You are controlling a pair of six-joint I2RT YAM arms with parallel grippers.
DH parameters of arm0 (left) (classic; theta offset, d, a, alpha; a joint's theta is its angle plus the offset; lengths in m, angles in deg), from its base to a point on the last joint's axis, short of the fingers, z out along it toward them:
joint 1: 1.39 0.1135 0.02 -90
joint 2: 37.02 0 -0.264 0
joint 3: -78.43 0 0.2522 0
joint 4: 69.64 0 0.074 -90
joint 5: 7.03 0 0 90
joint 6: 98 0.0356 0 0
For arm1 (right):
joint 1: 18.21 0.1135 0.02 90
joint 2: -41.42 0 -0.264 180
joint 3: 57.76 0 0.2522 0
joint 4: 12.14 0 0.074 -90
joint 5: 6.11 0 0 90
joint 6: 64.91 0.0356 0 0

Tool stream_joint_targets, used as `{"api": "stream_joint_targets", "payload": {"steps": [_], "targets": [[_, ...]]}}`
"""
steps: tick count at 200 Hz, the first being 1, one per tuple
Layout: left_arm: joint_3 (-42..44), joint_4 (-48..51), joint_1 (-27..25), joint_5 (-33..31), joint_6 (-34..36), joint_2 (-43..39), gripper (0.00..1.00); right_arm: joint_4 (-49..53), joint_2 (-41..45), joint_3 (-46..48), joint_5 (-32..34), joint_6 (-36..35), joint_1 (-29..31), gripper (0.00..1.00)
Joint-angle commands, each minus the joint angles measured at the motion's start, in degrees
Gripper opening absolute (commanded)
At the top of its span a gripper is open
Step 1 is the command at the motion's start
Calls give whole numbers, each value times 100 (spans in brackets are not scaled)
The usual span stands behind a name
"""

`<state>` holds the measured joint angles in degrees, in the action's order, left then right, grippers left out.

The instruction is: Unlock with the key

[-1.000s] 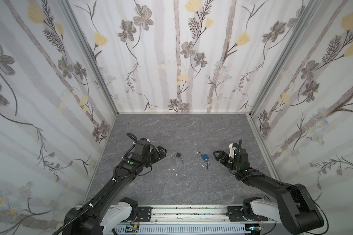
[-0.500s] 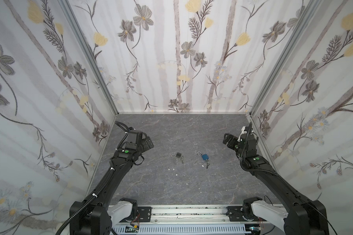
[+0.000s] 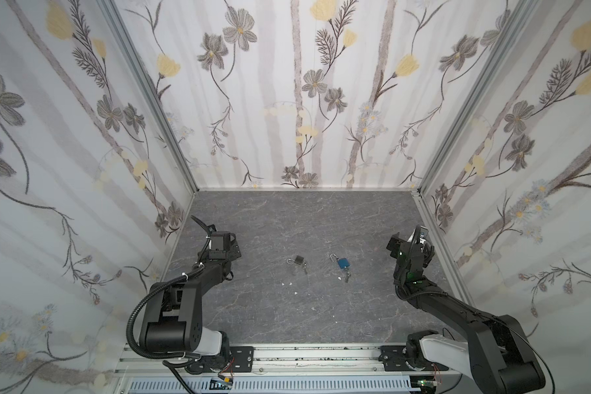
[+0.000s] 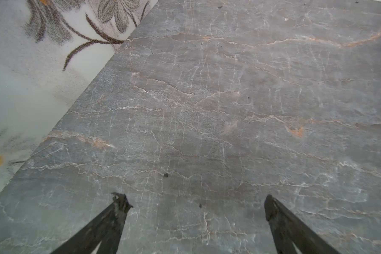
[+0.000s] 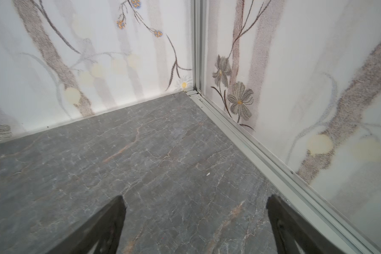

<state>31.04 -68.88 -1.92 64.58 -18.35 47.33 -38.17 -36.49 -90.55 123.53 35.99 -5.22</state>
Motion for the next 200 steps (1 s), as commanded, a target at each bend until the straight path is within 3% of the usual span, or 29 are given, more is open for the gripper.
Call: {"api": "stream_joint_targets", "payload": {"steps": [1, 7, 17, 28, 42, 51, 56, 62, 73, 86, 103, 120, 200], "targets": [[149, -1612, 5, 192, 388, 112, 100, -2015, -180, 279, 214, -826, 16, 100], [249, -1885, 5, 239, 478, 136, 100, -2036, -159, 330, -27, -950, -5, 100], [598, -2653, 9, 294, 524, 199, 100, -2930, -328, 604, -282, -1140, -77, 99], [887, -3195, -96, 426, 707, 233, 100, -3892, -662, 882, -993, -1267, -290, 100], [1280, -4468, -205, 608, 966, 688, 100, -3113, -451, 720, -1512, -1026, -473, 100], [1162, -3945, -181, 557, 804, 518, 100, -3256, -609, 807, -2325, -928, -782, 100], [1193, -4057, -136, 634, 821, 567, 100, -3909, -920, 918, -2550, -933, -905, 100], [1239, -4339, -130, 633, 862, 647, 100, -4266, -971, 989, -2524, -869, -964, 100], [1196, -4021, -122, 655, 816, 555, 100, -3169, -640, 769, -2605, -703, -1086, 100], [1194, -4020, -166, 546, 827, 542, 100, -4092, -928, 968, -2523, -816, -1033, 100], [1229, -4155, -243, 370, 873, 580, 100, -3403, -722, 808, -2335, -754, -988, 100], [1230, -4203, -237, 364, 874, 595, 100, -3960, -887, 934, -2280, -853, -933, 100], [1269, -4294, -272, 323, 903, 606, 100, -3775, -859, 872, -2228, -883, -883, 100]]}}
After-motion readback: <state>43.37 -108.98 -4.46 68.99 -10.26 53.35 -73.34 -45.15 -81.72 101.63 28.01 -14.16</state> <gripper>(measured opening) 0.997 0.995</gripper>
